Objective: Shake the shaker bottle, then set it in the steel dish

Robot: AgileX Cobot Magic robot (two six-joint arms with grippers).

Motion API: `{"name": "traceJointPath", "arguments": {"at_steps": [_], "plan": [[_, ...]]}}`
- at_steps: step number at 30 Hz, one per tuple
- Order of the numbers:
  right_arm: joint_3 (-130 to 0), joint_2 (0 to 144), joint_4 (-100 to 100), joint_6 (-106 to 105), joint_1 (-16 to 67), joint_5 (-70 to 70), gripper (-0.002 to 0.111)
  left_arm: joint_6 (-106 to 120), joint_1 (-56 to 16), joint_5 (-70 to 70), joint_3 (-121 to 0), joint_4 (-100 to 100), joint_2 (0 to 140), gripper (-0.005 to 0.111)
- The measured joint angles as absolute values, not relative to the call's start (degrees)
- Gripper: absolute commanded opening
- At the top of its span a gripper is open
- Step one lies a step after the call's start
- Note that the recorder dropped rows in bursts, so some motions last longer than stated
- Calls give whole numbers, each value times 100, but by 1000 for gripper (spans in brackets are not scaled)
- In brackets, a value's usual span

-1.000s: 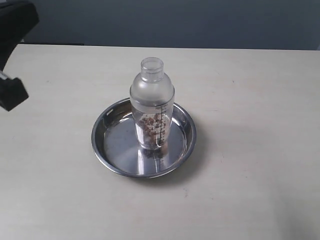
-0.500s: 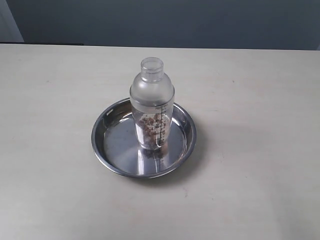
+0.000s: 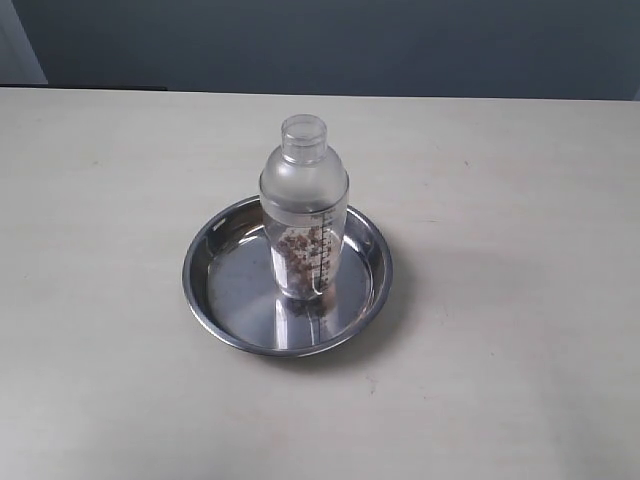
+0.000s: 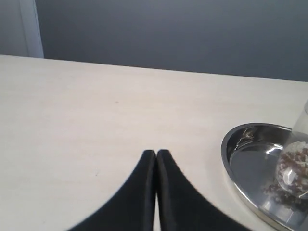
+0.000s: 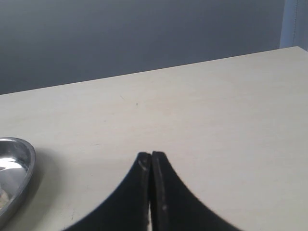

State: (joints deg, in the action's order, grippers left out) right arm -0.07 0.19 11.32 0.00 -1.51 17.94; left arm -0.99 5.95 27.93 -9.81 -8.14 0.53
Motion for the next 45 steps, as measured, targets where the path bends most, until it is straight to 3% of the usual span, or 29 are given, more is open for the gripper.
{"name": "traceJointPath", "arguments": {"at_steps": [13,23,45], "plan": [[-7,19,1132,0,-151,1803,-1,-123,595,2209,-29,-778,26,1],[-7,19,1132,0,-151,1803,-1,-123,595,1240,-29,-541,26,1],[-7,19,1132,0,-151,1803,-1,-123,595,1185,-29,-113,26,1]]}}
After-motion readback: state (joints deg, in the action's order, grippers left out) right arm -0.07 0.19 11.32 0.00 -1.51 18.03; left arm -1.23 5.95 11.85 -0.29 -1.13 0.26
